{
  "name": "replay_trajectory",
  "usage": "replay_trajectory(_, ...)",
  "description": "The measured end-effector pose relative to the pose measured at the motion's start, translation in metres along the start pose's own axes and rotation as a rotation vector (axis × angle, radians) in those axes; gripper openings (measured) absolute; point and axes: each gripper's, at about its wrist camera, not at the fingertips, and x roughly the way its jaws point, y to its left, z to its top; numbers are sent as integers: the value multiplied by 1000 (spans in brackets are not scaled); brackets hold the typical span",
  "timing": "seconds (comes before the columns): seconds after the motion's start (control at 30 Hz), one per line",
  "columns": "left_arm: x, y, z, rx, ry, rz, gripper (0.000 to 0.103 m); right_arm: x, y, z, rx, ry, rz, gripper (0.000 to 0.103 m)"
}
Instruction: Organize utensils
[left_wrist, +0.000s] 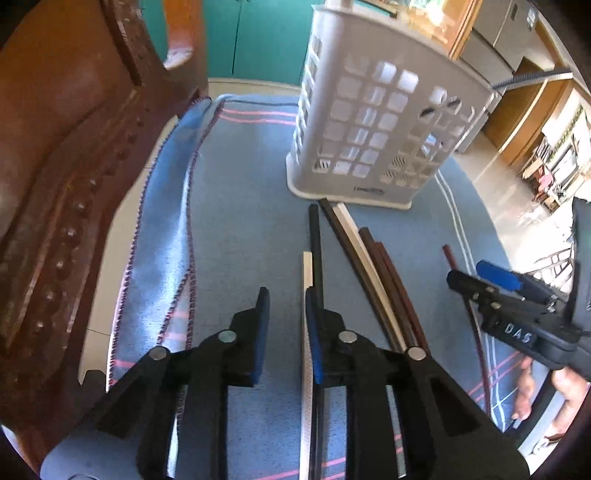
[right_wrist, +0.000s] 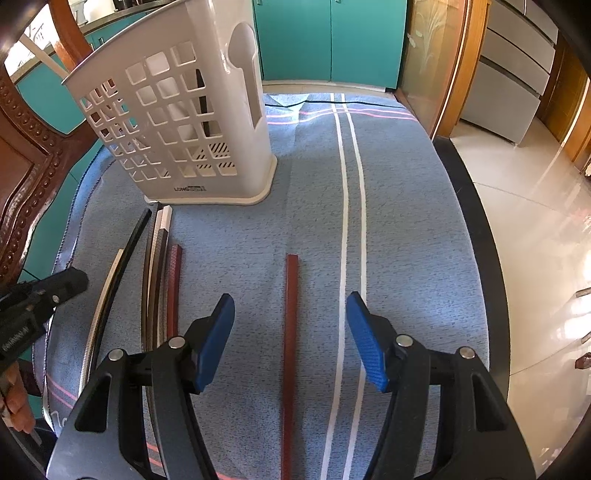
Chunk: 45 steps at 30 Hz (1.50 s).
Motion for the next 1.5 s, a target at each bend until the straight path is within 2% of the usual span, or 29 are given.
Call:
replay_trajectory(0.2,19,-11,-6,53,24,69,27,2,-2,-1,0,10,-15,62)
replay_trajectory(0.47,19,-11,-6,70,34,51,27,4,-1,0,-5,14,-19,62)
replay_trajectory(0.5,19,-10,-6,71,35,51,30,5,-1,0,-7,14,-19,62)
replay_trajectory(0.7,21,-1,-6,48,43,112,32,5,0,0,-8,14,-19,62)
replay_trajectory(0.87,17,-4,-7,53,32,93,32,2,-2,-1,-9,14,-32,62)
replay_trajectory(1.07,25,-16,-8,86,25,130,32,10,-4,-3,-40,28,-65,62)
replay_trajectory(1.1,26,-17,-7,87,22,131,32,10,-5,-3,-37,22,-64,59)
replay_trajectory(1.13,26,-17,-6,83,20,129,32,9,-5,-3,-36,16,-64,48)
replay_trajectory(1.17,27,-17,-5,82,19,126,27,8,-6,-2,-30,9,-56,30)
replay_trajectory(1.2,27,-18,-5,85,15,123,16,8,-7,-1,-24,8,-40,21)
replay_trajectory(1.23,27,-18,-5,87,12,120,10,8,-8,-1,-20,10,-20,8)
replay_trajectory(1.37,22,-17,-4,59,-17,100,7,-1,-5,0,-30,-22,50,7)
replay_trajectory(1.5,-12,-16,6,50,-125,53,7,-39,-8,5,-30,-128,137,7)
